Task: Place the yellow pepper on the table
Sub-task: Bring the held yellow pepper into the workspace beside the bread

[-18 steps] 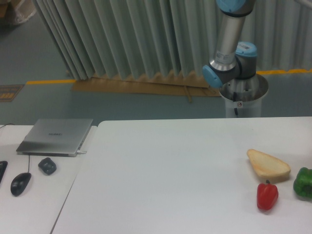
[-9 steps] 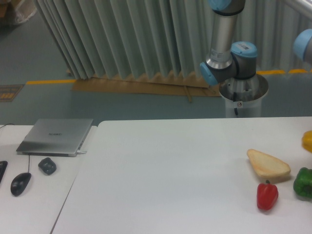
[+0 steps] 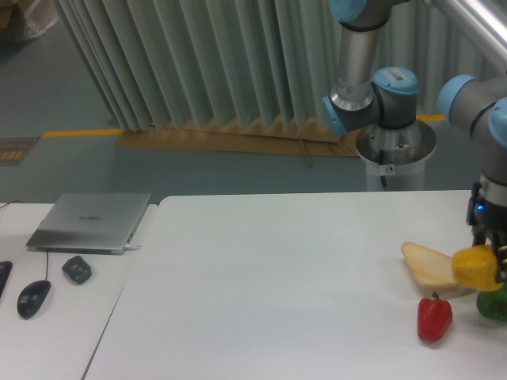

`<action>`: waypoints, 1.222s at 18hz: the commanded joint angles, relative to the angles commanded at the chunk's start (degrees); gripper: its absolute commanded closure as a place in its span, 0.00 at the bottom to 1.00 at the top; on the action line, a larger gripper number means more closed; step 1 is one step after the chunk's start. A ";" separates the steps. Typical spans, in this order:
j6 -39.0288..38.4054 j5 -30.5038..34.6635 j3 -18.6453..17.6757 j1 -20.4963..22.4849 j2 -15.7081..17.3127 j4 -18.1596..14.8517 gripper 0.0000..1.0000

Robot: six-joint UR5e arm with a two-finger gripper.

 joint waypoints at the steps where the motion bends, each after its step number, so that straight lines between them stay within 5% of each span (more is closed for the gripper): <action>1: -0.01 0.00 0.26 -0.09 0.00 0.00 0.59; 12: -2.56 4.12 -0.08 0.09 -1.14 7.47 0.61; 22: -2.03 5.71 -1.05 0.44 -1.32 7.47 0.58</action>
